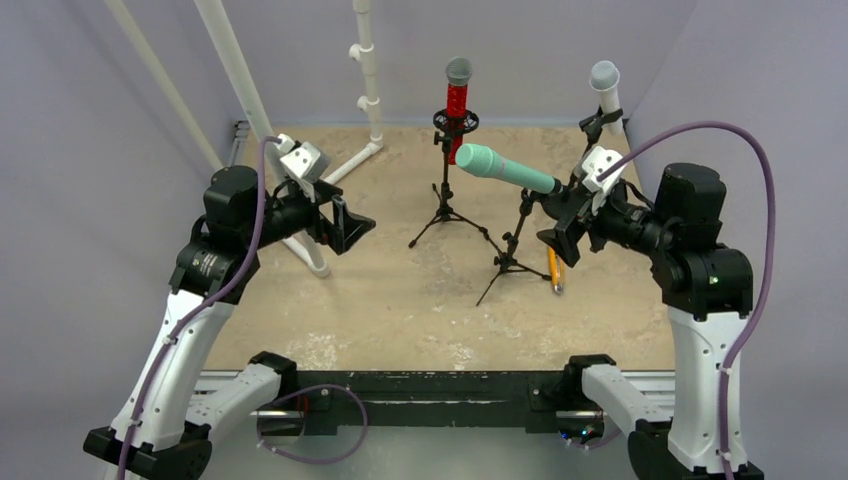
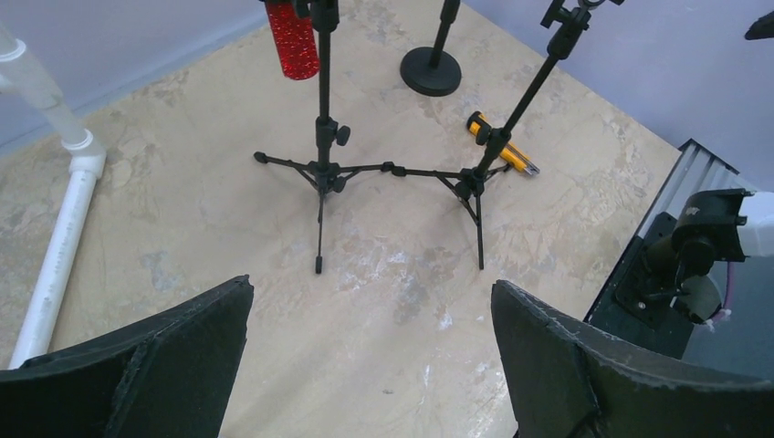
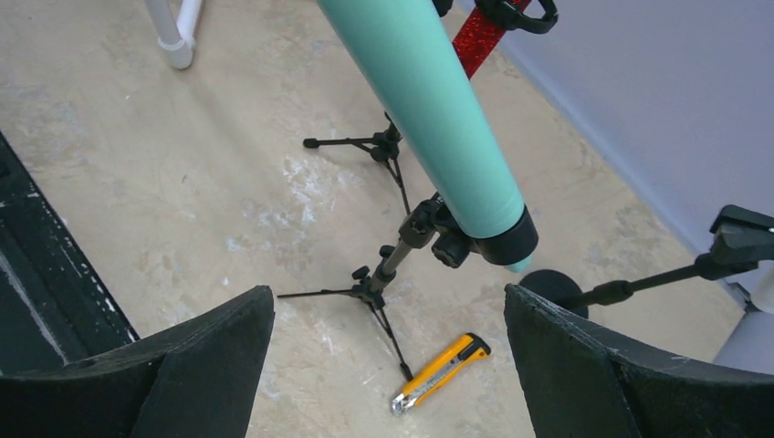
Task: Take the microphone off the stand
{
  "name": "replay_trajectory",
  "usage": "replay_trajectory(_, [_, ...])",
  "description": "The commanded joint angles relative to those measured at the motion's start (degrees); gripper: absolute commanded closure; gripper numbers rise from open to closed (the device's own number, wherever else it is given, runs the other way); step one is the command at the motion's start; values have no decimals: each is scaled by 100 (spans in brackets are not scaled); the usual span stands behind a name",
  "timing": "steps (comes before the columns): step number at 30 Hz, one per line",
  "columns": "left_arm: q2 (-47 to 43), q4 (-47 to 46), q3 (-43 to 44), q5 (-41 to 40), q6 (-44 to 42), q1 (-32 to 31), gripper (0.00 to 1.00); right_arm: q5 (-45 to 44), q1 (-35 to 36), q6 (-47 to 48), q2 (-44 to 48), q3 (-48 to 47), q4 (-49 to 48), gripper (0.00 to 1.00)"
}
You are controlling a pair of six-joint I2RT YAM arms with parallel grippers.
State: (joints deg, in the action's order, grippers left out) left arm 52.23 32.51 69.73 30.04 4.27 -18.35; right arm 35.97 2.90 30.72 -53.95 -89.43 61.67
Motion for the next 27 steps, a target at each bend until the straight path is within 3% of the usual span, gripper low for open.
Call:
replay_trajectory(1, [1, -236, -67, 506, -341, -38, 0, 364, 50, 31, -62, 4, -271, 7])
replay_trajectory(11, [119, -95, -56, 794, -620, -126, 0, -125, 63, 339, -310, -246, -314, 10])
replay_trajectory(17, [44, -164, -179, 731, -664, -133, 0, -1249, 71, -896, 72, 775, -1373, 21])
replay_trajectory(24, [161, -320, -170, 804, -522, -183, 0, -1050, 70, -1528, 501, 1925, -1851, 24])
replay_trajectory(27, [278, -319, -59, 872, -480, -244, 0, -993, 69, -1631, 526, 1926, -1938, 25])
